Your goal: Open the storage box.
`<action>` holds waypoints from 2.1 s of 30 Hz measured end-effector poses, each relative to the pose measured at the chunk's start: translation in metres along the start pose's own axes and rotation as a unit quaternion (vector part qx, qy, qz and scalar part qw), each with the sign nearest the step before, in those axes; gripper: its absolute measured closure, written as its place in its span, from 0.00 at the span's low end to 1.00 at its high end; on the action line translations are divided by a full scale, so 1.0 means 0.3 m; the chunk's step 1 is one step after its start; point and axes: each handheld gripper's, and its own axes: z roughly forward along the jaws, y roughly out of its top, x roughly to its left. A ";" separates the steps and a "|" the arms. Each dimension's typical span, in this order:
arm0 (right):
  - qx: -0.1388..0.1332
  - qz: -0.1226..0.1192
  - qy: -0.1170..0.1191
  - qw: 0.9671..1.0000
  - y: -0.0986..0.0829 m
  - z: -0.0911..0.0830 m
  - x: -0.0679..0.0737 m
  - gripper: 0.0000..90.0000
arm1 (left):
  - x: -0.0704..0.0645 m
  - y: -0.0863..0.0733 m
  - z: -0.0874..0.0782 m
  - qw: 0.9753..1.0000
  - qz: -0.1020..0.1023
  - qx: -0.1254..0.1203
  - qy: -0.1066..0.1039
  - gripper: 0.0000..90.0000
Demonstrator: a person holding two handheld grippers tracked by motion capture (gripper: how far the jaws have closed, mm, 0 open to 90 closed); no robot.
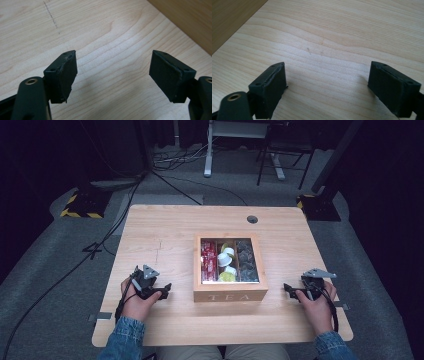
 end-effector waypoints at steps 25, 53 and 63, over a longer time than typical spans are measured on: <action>0.000 0.000 0.000 1.000 0.000 0.000 0.000 0.16 | -0.156 0.117 -0.193 0.996 0.043 -0.045 -0.065 0.28; 0.001 -0.001 0.002 1.000 0.002 0.001 -0.001 0.16 | -0.312 0.079 -0.095 0.990 0.057 -0.050 -0.122 0.41; 0.001 -0.002 0.001 1.000 0.002 0.002 -0.001 0.16 | -0.307 0.069 -0.080 0.990 0.073 -0.037 -0.117 0.69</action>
